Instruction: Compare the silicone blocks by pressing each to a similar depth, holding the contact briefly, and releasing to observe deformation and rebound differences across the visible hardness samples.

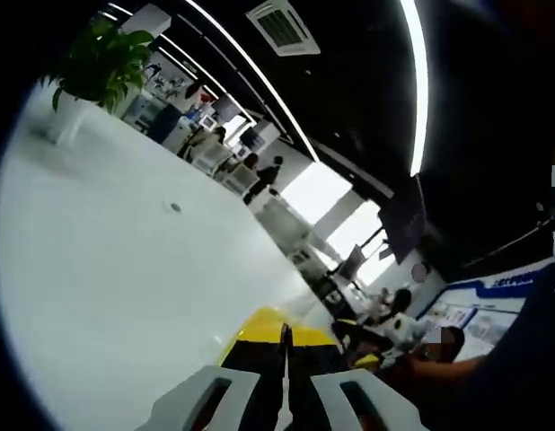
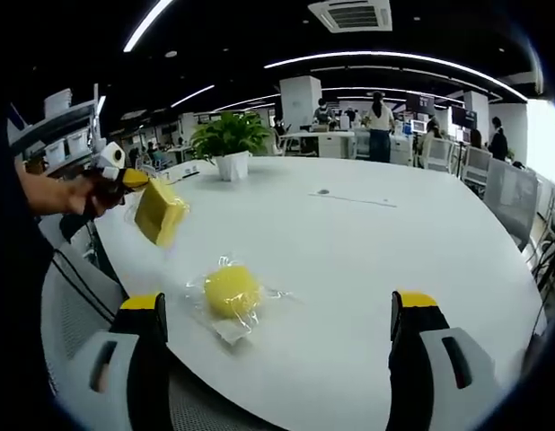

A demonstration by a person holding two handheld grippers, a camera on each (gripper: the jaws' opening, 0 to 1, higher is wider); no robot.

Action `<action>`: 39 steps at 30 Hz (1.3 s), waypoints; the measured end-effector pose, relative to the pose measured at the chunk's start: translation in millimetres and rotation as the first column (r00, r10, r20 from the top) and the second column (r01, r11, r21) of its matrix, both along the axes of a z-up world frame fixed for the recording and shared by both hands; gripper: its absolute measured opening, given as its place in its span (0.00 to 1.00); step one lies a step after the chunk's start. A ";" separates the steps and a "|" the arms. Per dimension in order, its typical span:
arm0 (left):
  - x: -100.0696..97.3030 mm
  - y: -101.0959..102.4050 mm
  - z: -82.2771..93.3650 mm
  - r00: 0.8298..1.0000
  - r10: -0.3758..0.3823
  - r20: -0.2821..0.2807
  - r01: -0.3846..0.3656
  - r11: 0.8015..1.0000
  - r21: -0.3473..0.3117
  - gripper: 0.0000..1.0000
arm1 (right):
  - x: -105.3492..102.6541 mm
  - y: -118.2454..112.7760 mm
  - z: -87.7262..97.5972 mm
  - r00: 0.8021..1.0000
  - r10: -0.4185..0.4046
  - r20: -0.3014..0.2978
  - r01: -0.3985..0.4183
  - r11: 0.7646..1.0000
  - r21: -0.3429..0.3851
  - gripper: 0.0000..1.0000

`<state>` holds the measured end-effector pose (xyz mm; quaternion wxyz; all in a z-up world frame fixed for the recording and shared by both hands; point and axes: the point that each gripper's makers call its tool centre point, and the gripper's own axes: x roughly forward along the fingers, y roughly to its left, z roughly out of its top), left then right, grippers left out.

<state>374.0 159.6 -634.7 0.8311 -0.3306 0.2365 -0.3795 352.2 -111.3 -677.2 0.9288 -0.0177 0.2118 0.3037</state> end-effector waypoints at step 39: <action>31.6 69.3 -135.7 0.967 0.227 -0.115 -0.167 0.907 0.388 0.00 | -15.4 -15.2 -24.1 0.996 0.007 -0.093 -0.008 1.000 -0.014 0.97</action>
